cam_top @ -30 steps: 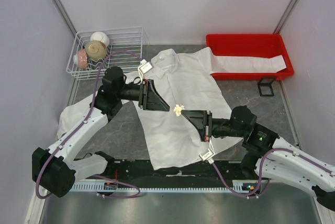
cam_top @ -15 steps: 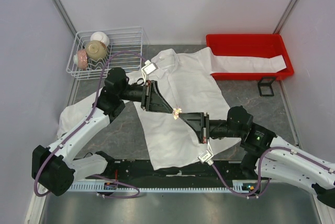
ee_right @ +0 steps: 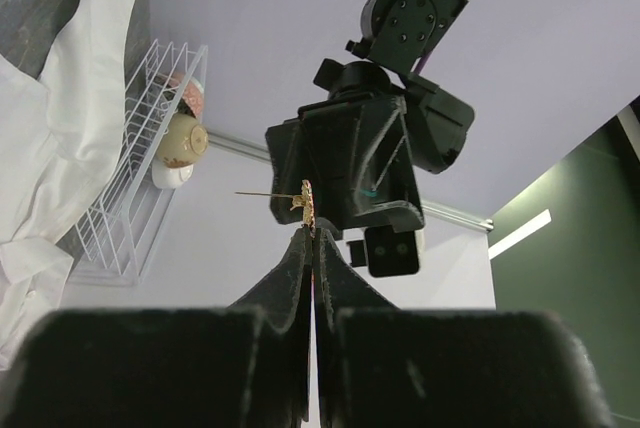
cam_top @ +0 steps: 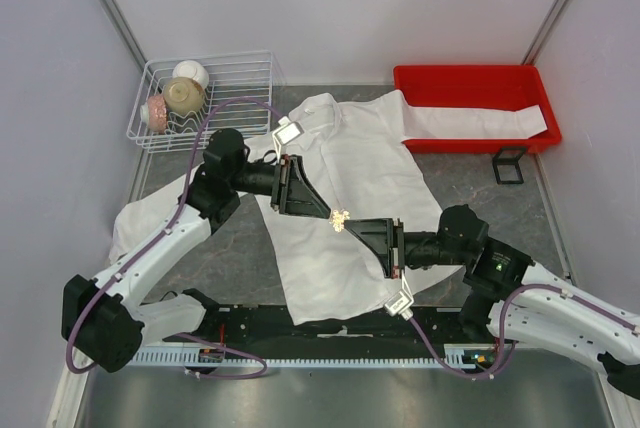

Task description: Pin the brooch onto the clothing

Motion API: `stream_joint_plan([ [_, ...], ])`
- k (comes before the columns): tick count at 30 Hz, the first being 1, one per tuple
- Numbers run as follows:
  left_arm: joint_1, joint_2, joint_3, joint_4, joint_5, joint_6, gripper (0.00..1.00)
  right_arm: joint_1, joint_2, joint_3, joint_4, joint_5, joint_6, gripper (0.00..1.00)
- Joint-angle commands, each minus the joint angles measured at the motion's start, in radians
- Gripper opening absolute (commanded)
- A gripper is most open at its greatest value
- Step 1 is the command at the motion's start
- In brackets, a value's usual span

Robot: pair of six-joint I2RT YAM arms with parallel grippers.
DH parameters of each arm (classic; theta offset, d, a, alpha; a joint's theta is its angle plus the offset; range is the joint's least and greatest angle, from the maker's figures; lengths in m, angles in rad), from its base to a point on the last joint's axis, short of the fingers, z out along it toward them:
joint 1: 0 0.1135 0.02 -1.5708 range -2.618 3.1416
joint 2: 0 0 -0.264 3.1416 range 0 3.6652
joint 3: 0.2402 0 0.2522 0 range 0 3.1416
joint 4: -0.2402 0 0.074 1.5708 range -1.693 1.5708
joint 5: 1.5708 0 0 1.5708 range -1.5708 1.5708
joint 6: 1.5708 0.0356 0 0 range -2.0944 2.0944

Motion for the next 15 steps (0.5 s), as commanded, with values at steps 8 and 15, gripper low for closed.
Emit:
stream_joint_plan([
  [8,-0.029,0.014,0.043,-0.113,0.017,0.104,0.43,0.012,-0.015,0.032,-0.042,-0.111,-0.035,0.00],
  [15,-0.094,0.018,0.045,-0.092,0.031,0.101,0.34,0.012,-0.009,0.026,-0.054,-0.111,-0.046,0.00],
])
